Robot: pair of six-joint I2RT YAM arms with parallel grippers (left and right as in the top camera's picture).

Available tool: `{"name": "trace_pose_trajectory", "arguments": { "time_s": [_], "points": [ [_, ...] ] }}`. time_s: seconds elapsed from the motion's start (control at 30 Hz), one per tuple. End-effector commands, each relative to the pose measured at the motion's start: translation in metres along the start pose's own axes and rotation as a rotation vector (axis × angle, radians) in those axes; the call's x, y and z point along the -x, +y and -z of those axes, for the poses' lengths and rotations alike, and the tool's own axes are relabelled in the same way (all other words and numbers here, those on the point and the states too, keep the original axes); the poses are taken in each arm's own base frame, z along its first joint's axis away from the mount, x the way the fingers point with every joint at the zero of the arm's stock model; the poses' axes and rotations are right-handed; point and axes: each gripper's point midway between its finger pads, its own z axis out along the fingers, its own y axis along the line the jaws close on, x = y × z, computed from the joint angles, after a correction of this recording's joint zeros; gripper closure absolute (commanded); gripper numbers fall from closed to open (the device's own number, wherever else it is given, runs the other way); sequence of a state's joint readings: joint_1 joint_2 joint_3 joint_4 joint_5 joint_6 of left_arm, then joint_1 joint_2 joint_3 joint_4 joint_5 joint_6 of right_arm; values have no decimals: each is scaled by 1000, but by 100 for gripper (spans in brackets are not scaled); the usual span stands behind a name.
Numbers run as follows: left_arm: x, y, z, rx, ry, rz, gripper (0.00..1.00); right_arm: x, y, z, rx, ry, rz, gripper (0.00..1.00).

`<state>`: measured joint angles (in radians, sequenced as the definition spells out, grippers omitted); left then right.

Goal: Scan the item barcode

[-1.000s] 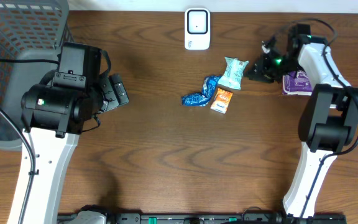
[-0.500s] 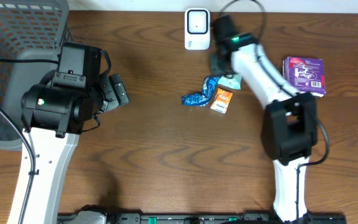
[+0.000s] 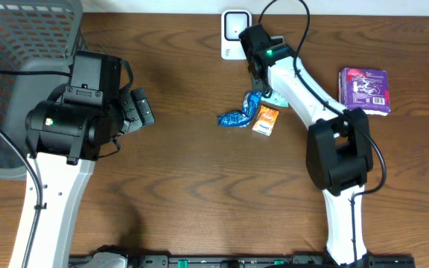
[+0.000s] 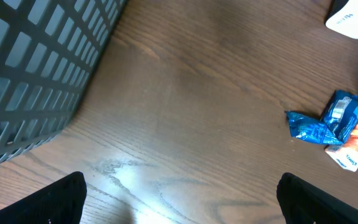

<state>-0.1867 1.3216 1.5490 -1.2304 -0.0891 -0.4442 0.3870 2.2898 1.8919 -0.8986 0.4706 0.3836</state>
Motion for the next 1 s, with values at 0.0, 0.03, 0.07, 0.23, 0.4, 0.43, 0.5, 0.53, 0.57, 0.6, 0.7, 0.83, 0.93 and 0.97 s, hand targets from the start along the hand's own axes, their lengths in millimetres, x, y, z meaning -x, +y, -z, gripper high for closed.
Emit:
{"name": "trace_pose_trajectory", "arguments": {
  "time_s": [0.0, 0.03, 0.07, 0.23, 0.4, 0.43, 0.5, 0.53, 0.57, 0.6, 0.7, 0.83, 0.93, 0.97],
  "points": [
    [3, 4, 4, 11, -18, -2, 2, -10, -12, -18, -57, 38, -33, 51],
    [3, 4, 4, 11, -18, -2, 2, -10, -13, -18, -59, 42, -34, 51],
    [3, 4, 4, 11, -18, -2, 2, -11, -16, -19, -62, 47, -35, 51],
    [3, 4, 4, 11, -18, -2, 2, -20, -31, -22, -92, 99, -29, 51],
    [3, 4, 4, 11, -18, -2, 2, -30, -55, -26, -138, 159, -29, 51],
    [3, 4, 4, 11, -18, -2, 2, -31, -58, -26, -152, 162, -26, 51],
    [3, 4, 4, 11, -18, -2, 2, -31, -67, -24, -194, 157, -18, 50],
    [3, 4, 4, 11, -18, -2, 2, -29, -72, -23, -212, 153, -15, 50],
    [3, 4, 4, 11, -18, -2, 2, -28, -76, -20, -231, 148, -12, 50],
    [3, 4, 4, 11, -18, -2, 2, -26, -81, -16, -246, 141, -12, 50],
    [3, 4, 4, 11, -18, -2, 2, -19, -86, -3, -243, 123, -22, 50],
    [3, 4, 4, 11, -18, -2, 2, -11, -75, 17, -152, 105, -26, 50],
    [3, 4, 4, 11, -18, -2, 2, -14, -49, 30, 2, 126, 5, 50],
    [3, 4, 4, 11, -18, -2, 2, -17, -37, 32, 69, 143, 27, 50]
  ]
}}
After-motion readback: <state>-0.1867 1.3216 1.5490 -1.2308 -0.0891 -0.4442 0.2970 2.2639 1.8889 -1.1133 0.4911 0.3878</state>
